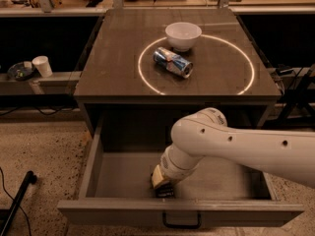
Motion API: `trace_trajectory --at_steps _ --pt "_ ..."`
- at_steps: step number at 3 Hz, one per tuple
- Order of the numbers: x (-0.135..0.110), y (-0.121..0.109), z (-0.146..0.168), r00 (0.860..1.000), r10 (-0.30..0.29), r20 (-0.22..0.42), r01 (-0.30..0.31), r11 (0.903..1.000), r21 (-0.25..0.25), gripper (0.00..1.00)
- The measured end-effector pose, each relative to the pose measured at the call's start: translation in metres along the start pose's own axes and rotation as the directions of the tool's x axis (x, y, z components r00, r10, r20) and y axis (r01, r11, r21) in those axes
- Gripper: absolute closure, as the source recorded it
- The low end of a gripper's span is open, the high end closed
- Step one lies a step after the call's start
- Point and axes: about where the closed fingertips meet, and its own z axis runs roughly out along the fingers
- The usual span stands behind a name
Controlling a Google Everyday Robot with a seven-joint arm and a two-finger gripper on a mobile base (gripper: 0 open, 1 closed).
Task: Pick rxbar chocolate from top drawer and place on counter
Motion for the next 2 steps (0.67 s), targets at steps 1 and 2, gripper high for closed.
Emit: trace_trajectory --at_steps 1,2 --pt "0.004 0.003 -0.025 0.999 0.006 -0.035 -0.006 0.9998 0.020 1.00" --pt "0.013 0.009 -0.067 0.995 0.030 -0.098 -0.031 0.9995 -0.003 1.00"
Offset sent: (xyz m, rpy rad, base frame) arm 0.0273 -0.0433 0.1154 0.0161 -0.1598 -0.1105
